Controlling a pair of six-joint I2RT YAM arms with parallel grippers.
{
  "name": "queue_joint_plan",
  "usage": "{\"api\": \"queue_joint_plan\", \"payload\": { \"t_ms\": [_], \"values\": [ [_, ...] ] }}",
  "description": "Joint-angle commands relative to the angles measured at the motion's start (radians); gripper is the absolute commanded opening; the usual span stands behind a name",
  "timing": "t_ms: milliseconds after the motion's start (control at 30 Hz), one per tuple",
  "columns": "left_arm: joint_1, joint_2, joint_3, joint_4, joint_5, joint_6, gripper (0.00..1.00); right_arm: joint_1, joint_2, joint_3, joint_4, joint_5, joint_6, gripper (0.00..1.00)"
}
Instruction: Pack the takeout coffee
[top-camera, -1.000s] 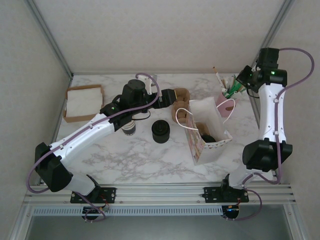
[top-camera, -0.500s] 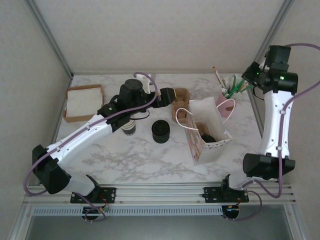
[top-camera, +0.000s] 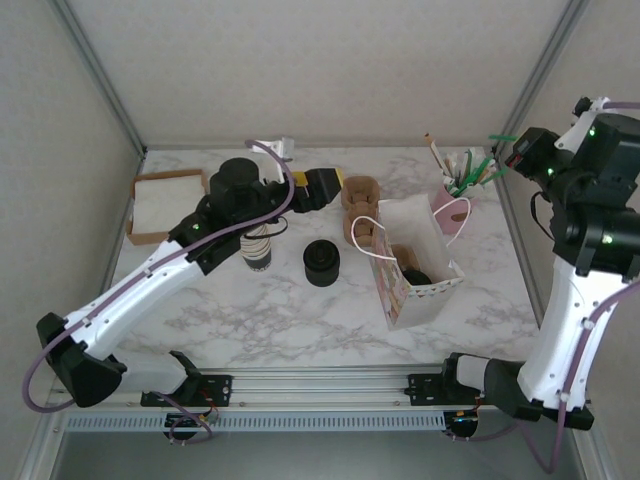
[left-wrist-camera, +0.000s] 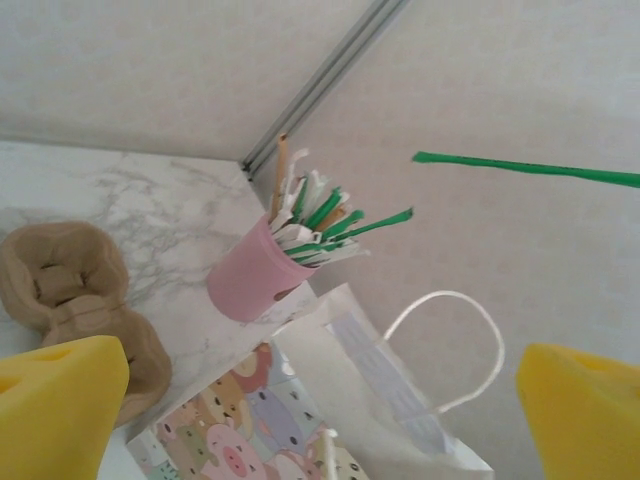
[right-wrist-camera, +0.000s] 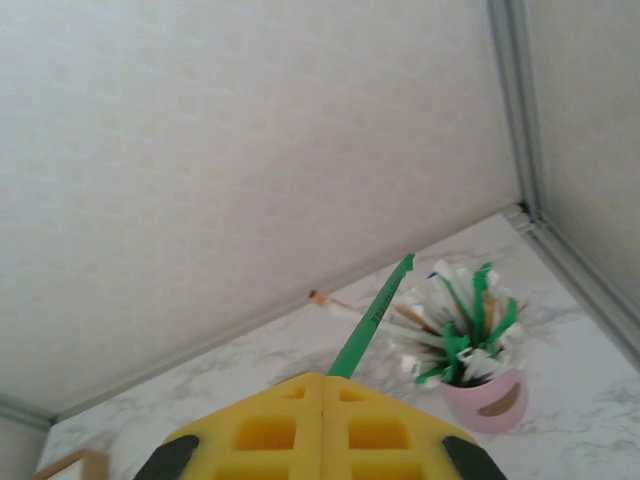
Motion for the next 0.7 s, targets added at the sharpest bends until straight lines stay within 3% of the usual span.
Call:
{"api": "queue_joint_plan", "payload": {
  "t_ms": [0, 333, 667],
  "values": [
    [-0.033, -0.055, -0.008, 0.049, 0.026, 0.039, 1.0, 0.002, -0.043, 0.006, -0.028, -0.144, 0.03, 0.02],
    [-0.115, -0.079, -0.018, 0.033, 0.002, 0.061, 1.0, 0.003, -0.139, -0.013, -0.058, -0.46, 0.083, 0.02],
    [-0.128, -0.106, -0.054, -0.001, -0.045, 0.068, 0.99, 0.003, -0.219, -0.061, -0.177, -0.619, 0.06, 0.03]
  ]
}}
